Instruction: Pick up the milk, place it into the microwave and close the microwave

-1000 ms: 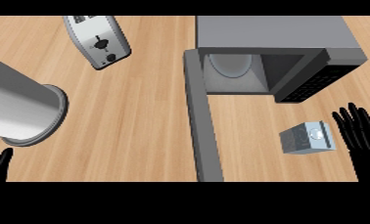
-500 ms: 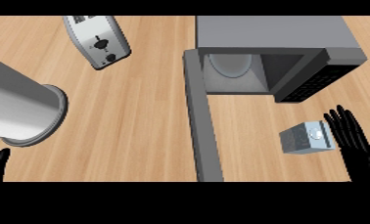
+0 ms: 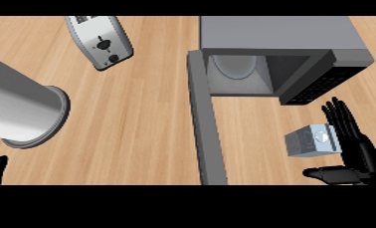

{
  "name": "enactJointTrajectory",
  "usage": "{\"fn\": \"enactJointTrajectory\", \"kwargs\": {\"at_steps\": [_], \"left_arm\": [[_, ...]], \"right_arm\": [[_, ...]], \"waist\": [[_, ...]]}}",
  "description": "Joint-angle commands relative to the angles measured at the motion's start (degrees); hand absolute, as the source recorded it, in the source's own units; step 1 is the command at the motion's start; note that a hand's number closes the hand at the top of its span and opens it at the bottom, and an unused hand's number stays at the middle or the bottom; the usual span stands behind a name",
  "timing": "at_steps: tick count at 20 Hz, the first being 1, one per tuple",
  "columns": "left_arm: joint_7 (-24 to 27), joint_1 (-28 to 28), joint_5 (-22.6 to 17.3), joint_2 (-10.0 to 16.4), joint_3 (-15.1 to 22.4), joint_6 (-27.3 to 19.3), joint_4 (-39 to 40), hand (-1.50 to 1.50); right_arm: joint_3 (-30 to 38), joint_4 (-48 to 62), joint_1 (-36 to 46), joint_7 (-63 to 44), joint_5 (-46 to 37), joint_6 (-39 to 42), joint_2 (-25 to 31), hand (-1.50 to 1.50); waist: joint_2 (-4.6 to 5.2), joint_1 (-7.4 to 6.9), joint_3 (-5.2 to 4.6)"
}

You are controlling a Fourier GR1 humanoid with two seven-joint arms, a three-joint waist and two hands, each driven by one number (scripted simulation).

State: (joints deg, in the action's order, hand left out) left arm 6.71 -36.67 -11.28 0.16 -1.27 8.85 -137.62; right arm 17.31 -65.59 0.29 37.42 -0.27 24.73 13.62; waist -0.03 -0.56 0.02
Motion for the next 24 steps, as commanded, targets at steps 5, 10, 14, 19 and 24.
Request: {"fn": "enactJointTrajectory", "kwargs": {"at_steps": [5,10,14,19,24], "left_arm": [[1.14,-0.33,-1.56,0.44,-2.7,1.11,0.06,-1.5],[0.44,0.64,-2.53,-0.08,-2.98,2.77,2.0,-1.5],[1.92,1.33,-0.42,-0.14,-1.07,1.72,2.81,-1.5],[0.15,0.22,-0.55,-0.15,1.07,0.15,0.23,-1.5],[-0.05,2.85,-0.73,-0.16,-0.82,0.2,3.8,-1.5]], "right_arm": [[3.0,11.64,5.19,4.86,-4.42,-7.93,3.13,-1.5],[3.52,29.04,11.2,13.86,-8.01,-11.49,4.48,-1.5],[2.84,35.16,12.66,18.55,-6.22,-0.68,7.8,-1.5],[-4.67,31.41,11.93,16.75,-5.84,13.34,5.64,-1.5],[-6.14,26.89,11.27,20.45,-3.1,12.93,5.1,1.5]], "waist": [[0.04,-0.07,0.0],[0.17,-0.48,0.06],[0.29,-0.59,0.12],[0.12,-0.73,0.2],[0.06,0.56,0.07]]}}
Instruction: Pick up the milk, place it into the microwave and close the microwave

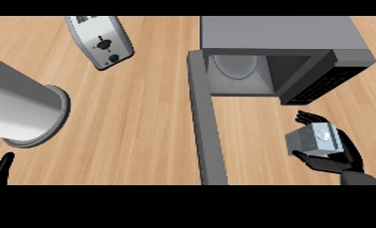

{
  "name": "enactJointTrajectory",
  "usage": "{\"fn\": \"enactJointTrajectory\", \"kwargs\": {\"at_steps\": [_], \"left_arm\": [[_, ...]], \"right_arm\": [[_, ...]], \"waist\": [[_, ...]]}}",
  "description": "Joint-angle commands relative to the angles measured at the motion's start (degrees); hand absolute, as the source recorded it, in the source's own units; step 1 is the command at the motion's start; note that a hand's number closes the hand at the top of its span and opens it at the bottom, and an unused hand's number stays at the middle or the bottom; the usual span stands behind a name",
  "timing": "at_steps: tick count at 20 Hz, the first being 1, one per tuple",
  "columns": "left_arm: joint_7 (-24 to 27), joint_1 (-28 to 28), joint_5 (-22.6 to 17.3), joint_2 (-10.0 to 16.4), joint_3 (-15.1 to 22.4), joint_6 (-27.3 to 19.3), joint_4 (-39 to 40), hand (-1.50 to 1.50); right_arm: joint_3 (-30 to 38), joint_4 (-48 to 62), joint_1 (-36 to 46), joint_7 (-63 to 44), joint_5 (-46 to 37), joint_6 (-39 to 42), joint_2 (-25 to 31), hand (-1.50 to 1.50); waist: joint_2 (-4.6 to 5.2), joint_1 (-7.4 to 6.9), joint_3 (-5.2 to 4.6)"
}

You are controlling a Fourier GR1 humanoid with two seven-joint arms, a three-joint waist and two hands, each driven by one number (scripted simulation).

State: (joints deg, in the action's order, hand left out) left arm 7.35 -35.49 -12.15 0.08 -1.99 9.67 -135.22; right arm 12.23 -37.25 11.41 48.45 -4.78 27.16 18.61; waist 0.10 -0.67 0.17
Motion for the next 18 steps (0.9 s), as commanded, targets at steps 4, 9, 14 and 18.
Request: {"fn": "enactJointTrajectory", "kwargs": {"at_steps": [4,9,14,18], "left_arm": [[1.41,-0.62,-1.26,0.24,-1.84,1.72,1.64,-1.5],[3.87,-2.07,-1.94,-0.07,-1.45,2.04,3.11,-1.5],[3.52,-6.29,-2.12,-0.07,-0.4,3.83,-0.14,-1.5],[3.11,-1.0,-1.69,-0.06,-0.79,2.52,3.51,-1.5]], "right_arm": [[0.57,-4.44,-1.2,11.97,0.26,-7.52,-2.68,1.5],[0.47,-6.06,-1.77,10.35,4.78,-1.47,-2.8,1.5],[0.6,-12.58,-2.0,5.63,8.19,-3.63,-3.27,1.5],[0.4,-12.38,0.3,3.71,7.91,-11.32,-6.93,1.5]], "waist": [[-0.18,0.33,-0.13],[-0.22,0.29,-0.17],[-0.3,0.16,-0.19],[-0.15,0.26,-0.17]]}}
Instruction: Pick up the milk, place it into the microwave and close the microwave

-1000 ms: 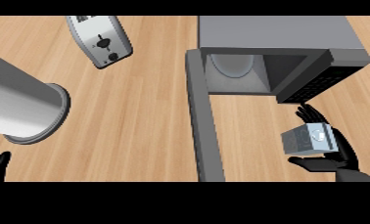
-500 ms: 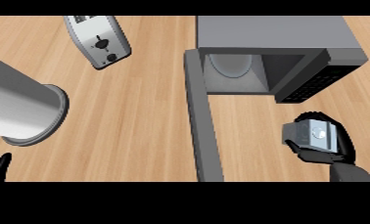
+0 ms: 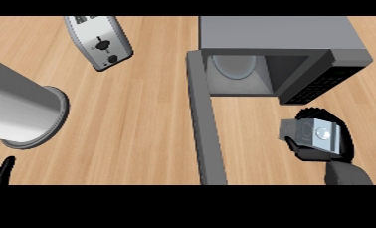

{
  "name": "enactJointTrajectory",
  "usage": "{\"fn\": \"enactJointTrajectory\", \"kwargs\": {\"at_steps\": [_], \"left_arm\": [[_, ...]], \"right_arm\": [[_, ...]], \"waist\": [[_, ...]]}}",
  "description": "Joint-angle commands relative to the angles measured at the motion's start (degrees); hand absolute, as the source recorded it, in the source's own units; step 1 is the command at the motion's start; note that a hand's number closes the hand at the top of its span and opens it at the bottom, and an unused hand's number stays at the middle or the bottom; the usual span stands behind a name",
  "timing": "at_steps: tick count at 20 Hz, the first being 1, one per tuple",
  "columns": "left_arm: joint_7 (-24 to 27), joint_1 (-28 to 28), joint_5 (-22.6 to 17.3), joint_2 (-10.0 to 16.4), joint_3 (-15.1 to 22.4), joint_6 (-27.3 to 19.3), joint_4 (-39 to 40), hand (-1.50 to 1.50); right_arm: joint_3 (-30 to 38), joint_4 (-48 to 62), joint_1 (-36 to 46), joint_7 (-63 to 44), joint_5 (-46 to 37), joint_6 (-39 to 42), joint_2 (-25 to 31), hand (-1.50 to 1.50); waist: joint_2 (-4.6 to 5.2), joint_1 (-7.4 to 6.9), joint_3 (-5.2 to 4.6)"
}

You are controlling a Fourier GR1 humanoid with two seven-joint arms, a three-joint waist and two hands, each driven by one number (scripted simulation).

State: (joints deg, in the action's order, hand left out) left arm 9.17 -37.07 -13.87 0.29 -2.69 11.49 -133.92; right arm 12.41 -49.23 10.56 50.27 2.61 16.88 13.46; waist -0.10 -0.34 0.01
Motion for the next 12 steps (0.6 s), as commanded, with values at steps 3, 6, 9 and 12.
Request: {"fn": "enactJointTrajectory", "kwargs": {"at_steps": [3,6,9,12], "left_arm": [[-1.86,-1.0,-2.55,0.18,-2.07,1.44,-1.88,-1.5],[-2.08,-2.77,-5.85,0.72,-5.0,2.04,-3.94,-1.5],[-2.96,-0.59,-4.92,0.54,-4.97,1.46,-2.11,-1.5],[0.69,0.94,-5.16,0.94,-6.62,2.81,3.4,-1.5]], "right_arm": [[-0.94,-6.3,2.57,-4.7,3.24,2.0,-1.85,1.5],[-2.84,-13.37,1.15,-9.47,5.33,2.39,-4.44,1.5],[-4.55,-23.63,-1.78,-15.1,5.59,0.22,-5.0,1.5],[-7.69,-28.12,-1.25,-19.04,2.3,-5.56,-8.39,1.5]], "waist": [[-0.06,-0.04,-0.03],[-0.21,-0.09,-0.06],[-0.15,0.28,-0.06],[-0.11,0.26,-0.07]]}}
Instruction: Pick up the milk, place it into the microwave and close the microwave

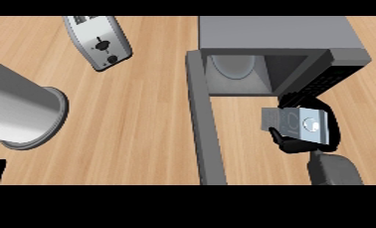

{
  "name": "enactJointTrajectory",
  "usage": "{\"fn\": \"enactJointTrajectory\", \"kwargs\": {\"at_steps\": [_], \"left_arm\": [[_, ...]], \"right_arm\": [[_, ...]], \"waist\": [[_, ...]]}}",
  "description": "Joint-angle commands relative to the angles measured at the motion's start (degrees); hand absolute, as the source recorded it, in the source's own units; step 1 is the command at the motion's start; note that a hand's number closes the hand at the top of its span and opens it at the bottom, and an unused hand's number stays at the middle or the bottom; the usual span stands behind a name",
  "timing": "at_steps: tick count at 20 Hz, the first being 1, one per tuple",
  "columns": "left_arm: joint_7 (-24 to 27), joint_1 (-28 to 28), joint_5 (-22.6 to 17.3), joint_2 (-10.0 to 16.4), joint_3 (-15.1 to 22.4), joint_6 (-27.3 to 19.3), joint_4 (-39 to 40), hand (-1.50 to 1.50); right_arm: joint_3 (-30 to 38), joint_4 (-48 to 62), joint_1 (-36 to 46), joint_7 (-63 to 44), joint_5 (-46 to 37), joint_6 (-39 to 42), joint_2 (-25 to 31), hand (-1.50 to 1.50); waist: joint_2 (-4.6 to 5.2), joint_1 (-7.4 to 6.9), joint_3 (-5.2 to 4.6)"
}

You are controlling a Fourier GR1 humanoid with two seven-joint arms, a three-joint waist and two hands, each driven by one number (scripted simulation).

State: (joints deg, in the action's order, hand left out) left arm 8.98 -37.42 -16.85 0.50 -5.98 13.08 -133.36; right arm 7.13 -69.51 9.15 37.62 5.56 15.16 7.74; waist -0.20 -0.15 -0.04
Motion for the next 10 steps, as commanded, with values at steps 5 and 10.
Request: {"fn": "enactJointTrajectory", "kwargs": {"at_steps": [5,10], "left_arm": [[-0.61,-2.44,-2.05,-0.07,-2.0,2.48,-0.85,-1.5],[-2.43,0.63,-1.09,-0.48,-1.07,0.65,-0.72,-1.5]], "right_arm": [[-2.86,-8.39,4.7,-11.07,-5.51,-8.66,-1.0,1.5],[-2.31,2.5,14.01,-11.85,-8.43,-12.53,-2.54,1.5]], "waist": [[0.06,-0.38,0.01],[0.25,-0.58,0.05]]}}
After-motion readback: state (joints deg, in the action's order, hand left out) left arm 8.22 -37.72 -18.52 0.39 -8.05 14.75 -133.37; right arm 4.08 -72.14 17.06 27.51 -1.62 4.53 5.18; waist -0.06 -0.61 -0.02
